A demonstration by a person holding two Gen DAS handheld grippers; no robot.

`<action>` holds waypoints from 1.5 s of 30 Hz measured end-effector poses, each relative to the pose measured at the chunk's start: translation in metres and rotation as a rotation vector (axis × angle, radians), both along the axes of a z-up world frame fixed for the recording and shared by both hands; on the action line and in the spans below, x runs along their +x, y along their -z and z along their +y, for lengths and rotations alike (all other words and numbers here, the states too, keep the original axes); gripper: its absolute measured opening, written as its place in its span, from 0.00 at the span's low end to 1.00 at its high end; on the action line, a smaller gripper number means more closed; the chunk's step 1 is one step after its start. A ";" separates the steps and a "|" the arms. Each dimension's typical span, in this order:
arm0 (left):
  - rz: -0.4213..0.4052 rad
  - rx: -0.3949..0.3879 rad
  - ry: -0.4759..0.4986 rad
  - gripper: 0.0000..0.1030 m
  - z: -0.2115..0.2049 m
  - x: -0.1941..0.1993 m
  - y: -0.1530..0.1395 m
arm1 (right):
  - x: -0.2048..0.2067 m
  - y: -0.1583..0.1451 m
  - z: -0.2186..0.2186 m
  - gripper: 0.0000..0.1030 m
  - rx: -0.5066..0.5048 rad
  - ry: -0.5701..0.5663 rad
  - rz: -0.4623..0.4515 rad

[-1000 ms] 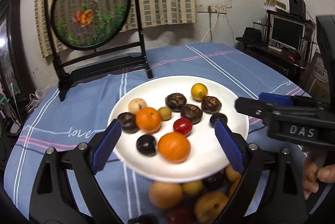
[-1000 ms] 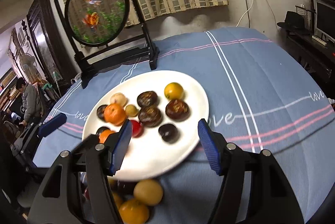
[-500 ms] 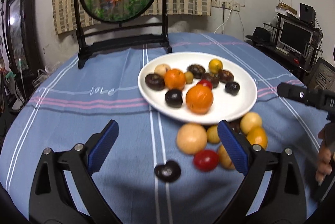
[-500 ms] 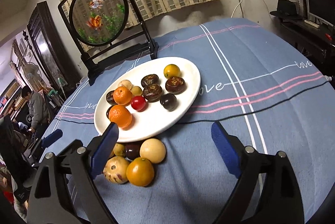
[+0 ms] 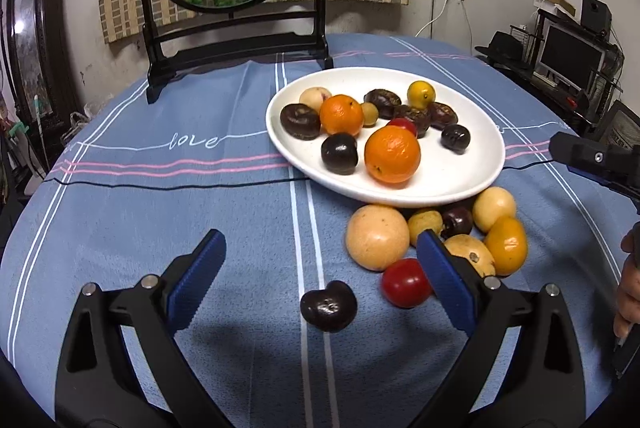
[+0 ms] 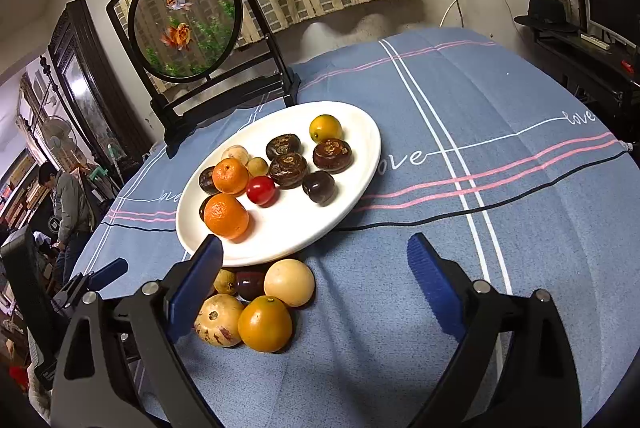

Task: Organize fruits
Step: 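Withdraw both open tools from the plate toward the remaining fruits, then grasp the dark heart-shaped fruit with the left tool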

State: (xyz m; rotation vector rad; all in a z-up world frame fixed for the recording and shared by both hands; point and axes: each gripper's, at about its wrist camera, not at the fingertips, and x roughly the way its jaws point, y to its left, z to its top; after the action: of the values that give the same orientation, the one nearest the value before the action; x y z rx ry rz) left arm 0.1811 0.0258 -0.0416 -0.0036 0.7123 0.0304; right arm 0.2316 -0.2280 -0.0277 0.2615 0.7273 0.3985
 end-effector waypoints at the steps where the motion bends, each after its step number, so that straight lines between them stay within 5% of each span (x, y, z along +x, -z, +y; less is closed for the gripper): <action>1: 0.005 0.001 -0.001 0.95 0.000 0.001 0.001 | 0.000 0.000 0.001 0.91 -0.001 0.000 0.002; 18: 0.143 0.005 -0.076 0.97 0.016 0.018 0.021 | 0.002 0.003 0.001 0.91 -0.003 0.002 0.024; 27: 0.165 0.008 -0.006 0.97 0.012 0.008 0.022 | 0.000 0.003 0.000 0.91 0.009 -0.002 0.032; 34: 0.210 -0.008 0.056 0.71 0.006 0.010 0.029 | 0.000 0.003 0.001 0.91 0.007 -0.003 0.038; 39: 0.213 -0.003 0.135 0.32 -0.004 0.005 0.027 | 0.001 0.004 0.003 0.91 0.005 -0.007 0.044; 45: 0.193 -0.107 0.130 0.30 0.019 -0.003 0.023 | -0.002 0.002 0.010 0.91 0.002 -0.057 0.034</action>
State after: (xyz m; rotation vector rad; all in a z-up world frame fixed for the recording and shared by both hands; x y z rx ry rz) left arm 0.1786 0.0444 -0.0642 -0.0572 0.9049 -0.1333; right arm 0.2294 -0.2177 -0.0302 0.2506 0.7689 0.4495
